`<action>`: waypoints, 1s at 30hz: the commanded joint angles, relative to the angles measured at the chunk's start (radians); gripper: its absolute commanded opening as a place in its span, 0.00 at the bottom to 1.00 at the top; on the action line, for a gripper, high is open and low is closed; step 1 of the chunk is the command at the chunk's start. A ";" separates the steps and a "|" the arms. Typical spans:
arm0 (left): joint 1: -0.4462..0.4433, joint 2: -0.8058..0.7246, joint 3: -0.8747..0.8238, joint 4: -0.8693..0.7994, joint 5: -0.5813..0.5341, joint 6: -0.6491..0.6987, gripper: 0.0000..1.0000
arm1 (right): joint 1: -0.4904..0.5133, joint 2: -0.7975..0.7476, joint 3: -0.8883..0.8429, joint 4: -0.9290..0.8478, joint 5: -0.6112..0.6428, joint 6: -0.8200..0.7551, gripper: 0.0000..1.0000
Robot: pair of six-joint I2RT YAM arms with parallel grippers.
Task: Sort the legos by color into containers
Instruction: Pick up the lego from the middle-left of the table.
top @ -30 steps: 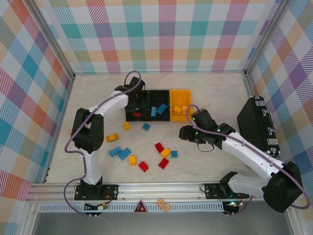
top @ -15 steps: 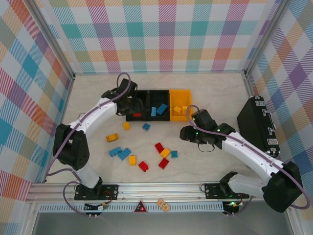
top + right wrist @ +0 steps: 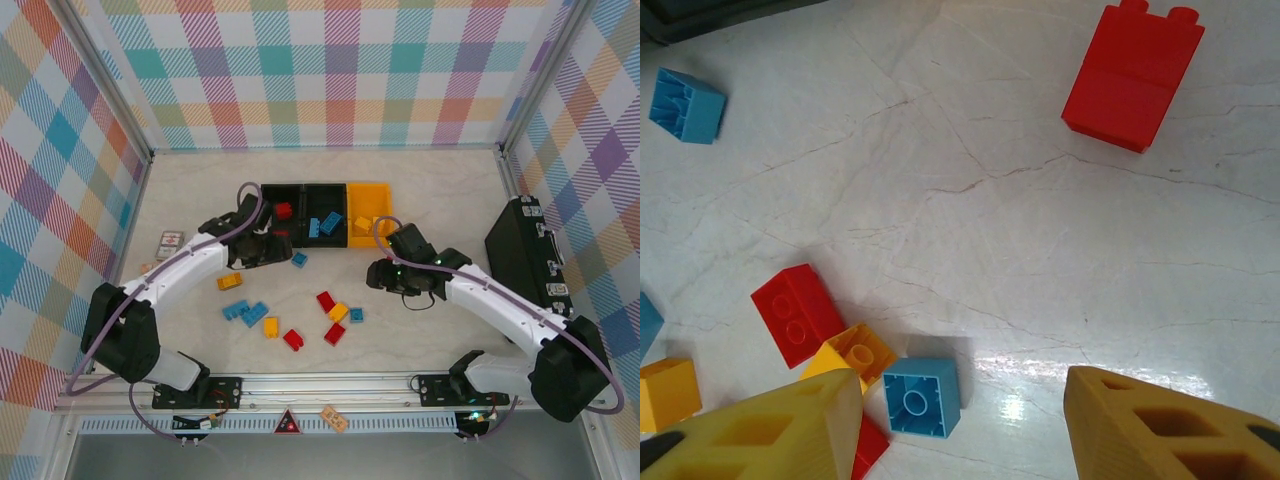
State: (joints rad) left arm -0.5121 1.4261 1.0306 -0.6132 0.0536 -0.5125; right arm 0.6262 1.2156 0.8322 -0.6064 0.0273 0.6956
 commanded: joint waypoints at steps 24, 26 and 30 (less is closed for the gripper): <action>-0.407 -0.076 -0.193 -0.158 0.063 0.072 0.66 | -0.008 0.015 -0.057 0.050 -0.062 0.013 0.56; -0.434 -0.040 -0.178 -0.174 0.038 0.079 0.67 | -0.008 0.009 -0.066 0.054 -0.066 0.018 0.56; -0.483 0.028 -0.149 -0.192 -0.010 0.085 0.66 | -0.008 -0.003 -0.074 0.053 -0.061 0.020 0.57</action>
State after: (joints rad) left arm -0.9668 1.4231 0.8429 -0.7536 0.0914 -0.4511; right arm 0.6262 1.2396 0.7670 -0.5629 -0.0204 0.7002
